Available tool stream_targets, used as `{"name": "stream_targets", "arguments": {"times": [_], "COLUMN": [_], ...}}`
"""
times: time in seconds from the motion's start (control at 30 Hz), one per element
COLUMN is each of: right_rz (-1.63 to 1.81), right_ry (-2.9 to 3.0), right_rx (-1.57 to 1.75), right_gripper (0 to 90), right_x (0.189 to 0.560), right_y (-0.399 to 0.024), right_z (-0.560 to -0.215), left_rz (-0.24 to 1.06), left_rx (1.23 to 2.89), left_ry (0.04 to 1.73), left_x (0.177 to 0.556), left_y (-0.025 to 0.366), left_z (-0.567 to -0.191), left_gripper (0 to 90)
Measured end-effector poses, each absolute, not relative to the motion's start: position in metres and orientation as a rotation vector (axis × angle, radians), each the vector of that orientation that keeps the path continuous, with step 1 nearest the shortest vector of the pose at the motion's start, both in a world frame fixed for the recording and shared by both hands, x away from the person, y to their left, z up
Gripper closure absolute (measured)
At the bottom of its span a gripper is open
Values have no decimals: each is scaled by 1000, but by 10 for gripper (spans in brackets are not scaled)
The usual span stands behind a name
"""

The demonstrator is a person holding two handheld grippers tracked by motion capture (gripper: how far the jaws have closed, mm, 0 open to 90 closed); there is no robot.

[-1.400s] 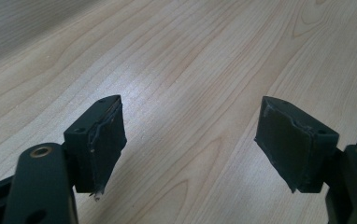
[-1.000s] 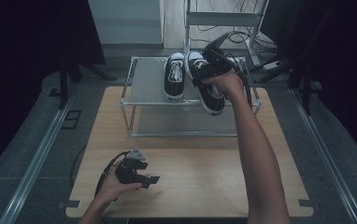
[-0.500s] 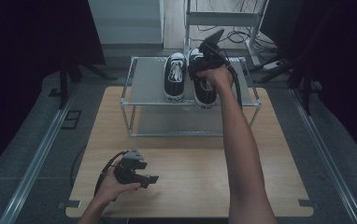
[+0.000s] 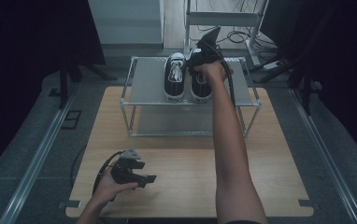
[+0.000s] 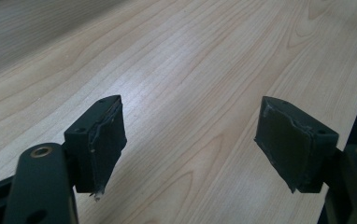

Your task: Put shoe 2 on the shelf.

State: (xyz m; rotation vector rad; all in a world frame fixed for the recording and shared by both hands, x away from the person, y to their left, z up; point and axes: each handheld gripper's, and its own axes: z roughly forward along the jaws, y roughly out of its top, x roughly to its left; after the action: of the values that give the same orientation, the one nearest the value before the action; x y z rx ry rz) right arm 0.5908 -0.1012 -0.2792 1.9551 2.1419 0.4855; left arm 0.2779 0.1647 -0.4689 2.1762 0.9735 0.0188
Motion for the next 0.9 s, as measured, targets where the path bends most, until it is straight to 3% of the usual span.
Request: {"name": "stream_targets", "arguments": {"times": [0.43,0.9], "right_rz": [420,499], "right_ry": [2169,2133], "right_rx": [2007,1961], "right_gripper": [91,74], "right_x": [607,601], "right_y": [-102,-98], "right_z": [-297,-286], "left_rz": [18,9], "left_rx": [2176,2185], "left_ry": [988,987], "left_x": [276,276], "left_y": [167,164], "left_z": [-471,-473], "left_gripper": [241,240]}}
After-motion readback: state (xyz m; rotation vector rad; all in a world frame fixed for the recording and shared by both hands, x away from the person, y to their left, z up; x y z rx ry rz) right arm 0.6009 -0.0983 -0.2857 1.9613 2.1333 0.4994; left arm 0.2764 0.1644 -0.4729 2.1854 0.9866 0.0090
